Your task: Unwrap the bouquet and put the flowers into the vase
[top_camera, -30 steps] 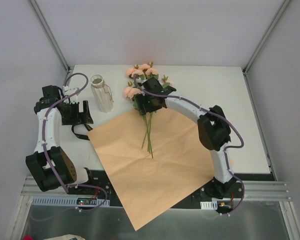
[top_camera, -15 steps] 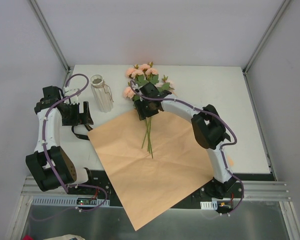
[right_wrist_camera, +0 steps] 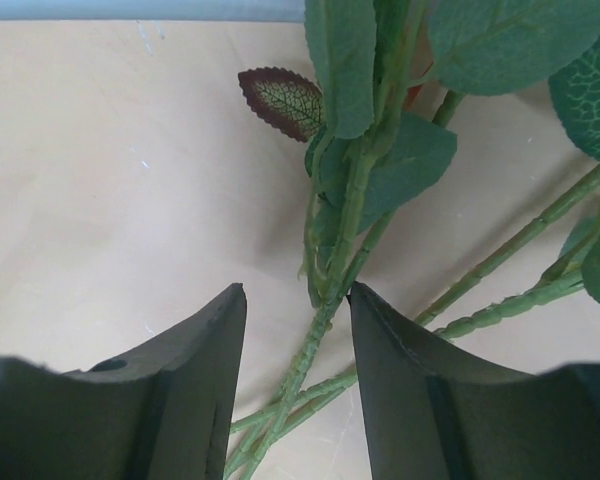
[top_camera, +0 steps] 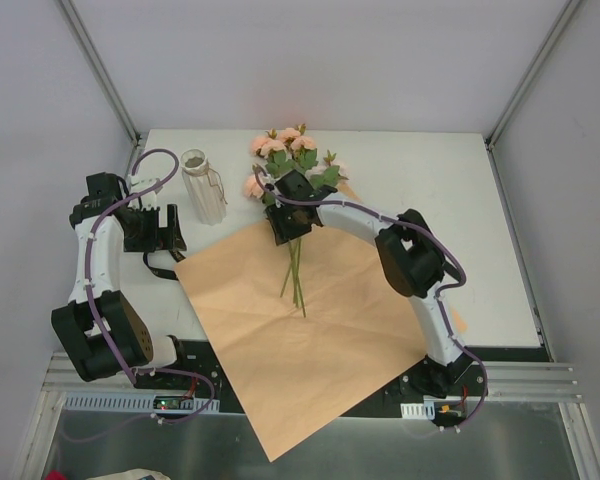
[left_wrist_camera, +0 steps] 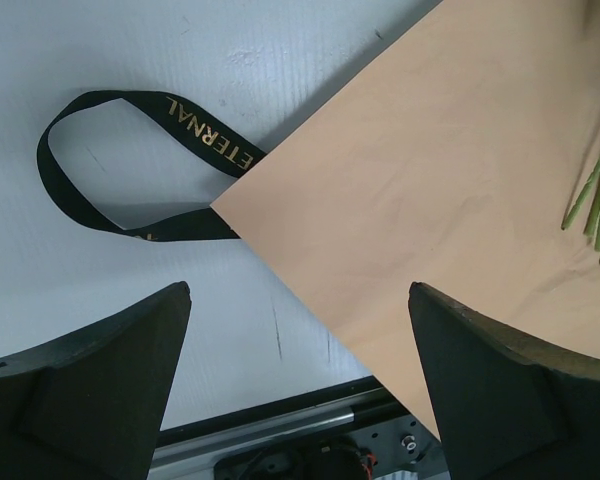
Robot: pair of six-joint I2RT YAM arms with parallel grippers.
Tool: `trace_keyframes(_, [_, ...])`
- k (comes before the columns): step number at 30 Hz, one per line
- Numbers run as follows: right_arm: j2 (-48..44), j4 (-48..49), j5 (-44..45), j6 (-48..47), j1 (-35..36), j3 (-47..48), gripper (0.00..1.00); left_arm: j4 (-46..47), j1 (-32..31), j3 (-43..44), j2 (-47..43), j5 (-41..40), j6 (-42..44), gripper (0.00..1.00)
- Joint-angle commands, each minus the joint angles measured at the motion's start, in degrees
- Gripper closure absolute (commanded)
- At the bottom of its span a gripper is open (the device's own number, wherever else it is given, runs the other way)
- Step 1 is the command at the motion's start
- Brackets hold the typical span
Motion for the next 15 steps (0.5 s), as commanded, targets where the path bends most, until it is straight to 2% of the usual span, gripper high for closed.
trace_keyframes(1, [-1.6,1.5,-0.5,1.3,1.6,1.6,0.51,-0.1,0.1,-1.0,0.6,-0.2,0.6,0.1])
trace_keyframes(10, [-3.2,1.4,4.1,0.9,3.3,0.1,0.53,0.2,0.1,-1.6,0.7,-0.3,0.9,0.1])
trace_keyframes(13, [-3.9,2.2,5.6,1.0,3.4,-0.7,0.6,0.2,0.1,-1.9,0.9,-0.1,0.8,0.1])
trace_keyframes(15, [-3.6,1.8,6.3,0.9,3.3,0.3,0.7,0.2,0.1,-1.9,0.9,-0.1,0.7,0.1])
